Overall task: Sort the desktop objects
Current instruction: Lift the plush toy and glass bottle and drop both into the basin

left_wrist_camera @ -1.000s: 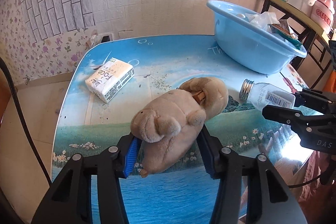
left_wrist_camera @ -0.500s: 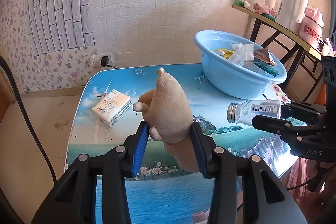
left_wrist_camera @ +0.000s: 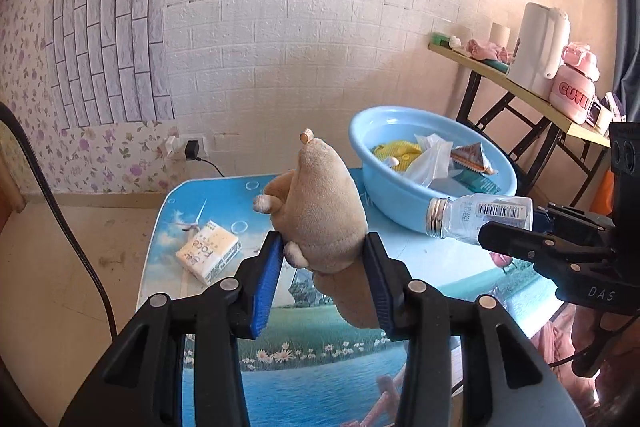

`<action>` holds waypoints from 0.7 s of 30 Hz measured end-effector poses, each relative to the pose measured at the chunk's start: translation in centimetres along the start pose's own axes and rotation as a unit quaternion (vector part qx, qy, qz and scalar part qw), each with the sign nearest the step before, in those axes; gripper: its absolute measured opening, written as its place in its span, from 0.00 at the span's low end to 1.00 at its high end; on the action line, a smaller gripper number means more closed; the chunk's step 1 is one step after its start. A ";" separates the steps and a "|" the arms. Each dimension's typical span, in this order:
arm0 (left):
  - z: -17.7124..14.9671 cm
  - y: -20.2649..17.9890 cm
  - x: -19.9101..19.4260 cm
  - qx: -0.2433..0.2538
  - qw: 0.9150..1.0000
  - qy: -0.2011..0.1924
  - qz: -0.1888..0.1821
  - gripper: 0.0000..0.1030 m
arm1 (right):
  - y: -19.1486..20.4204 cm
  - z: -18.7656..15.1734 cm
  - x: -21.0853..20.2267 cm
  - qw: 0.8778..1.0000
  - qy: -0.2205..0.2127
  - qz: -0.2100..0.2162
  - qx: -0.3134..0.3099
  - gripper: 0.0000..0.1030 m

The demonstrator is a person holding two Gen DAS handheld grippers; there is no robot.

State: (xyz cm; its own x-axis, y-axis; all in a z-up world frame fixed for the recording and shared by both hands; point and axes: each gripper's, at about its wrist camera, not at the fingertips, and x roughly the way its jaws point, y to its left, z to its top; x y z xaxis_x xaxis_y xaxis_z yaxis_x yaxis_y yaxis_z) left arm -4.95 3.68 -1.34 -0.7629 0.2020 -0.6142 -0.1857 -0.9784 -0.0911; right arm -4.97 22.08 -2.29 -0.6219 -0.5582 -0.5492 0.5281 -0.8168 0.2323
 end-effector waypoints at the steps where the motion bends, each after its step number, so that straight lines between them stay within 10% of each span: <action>1: 0.5 -0.3 -0.2 0.003 1.000 -0.006 -0.002 0.39 | -0.1 0.4 -0.3 1.000 -0.008 -0.002 0.000 0.37; 21: 8.6 -8.5 8.2 0.063 0.996 -0.023 -0.058 0.39 | -9.6 5.0 -0.7 0.992 -0.053 -0.100 0.053 0.37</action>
State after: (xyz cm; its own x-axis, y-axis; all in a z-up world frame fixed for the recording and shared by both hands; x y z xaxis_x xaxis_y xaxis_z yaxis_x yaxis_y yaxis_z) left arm -14.94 14.07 1.19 -0.7582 0.3182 -0.5692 -0.3487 -0.9354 -0.0585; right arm -12.50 29.56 -0.17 -0.7676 -0.3919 -0.5072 0.3281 -0.9200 0.2142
